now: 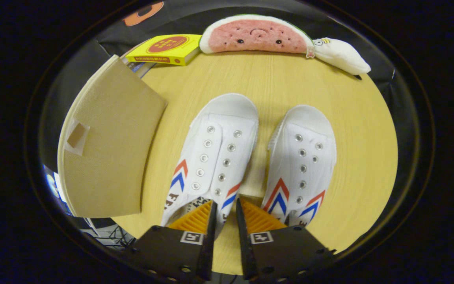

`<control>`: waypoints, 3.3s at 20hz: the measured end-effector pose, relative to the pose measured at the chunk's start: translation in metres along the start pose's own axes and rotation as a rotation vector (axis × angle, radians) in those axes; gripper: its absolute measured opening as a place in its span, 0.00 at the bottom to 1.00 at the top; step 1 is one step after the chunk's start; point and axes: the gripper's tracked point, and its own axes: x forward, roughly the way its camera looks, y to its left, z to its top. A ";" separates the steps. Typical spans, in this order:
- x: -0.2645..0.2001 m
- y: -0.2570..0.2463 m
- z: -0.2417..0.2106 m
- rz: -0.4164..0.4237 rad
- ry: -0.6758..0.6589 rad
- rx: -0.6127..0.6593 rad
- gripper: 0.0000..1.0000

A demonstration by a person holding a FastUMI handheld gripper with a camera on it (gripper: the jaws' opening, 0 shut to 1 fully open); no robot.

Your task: Open the storage box then place both shoes into the box .Put the left shoe in first, then the right shoe, with the right side of both shoes facing outward in a uniform manner.

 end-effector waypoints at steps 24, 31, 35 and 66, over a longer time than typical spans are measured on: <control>-0.180 0.102 0.021 0.533 -0.295 0.283 0.00; -0.189 0.211 0.032 0.507 -0.277 0.135 0.00; -0.146 0.259 0.041 0.445 -0.214 0.127 0.00; -0.092 0.283 0.016 0.189 -0.109 -0.069 0.88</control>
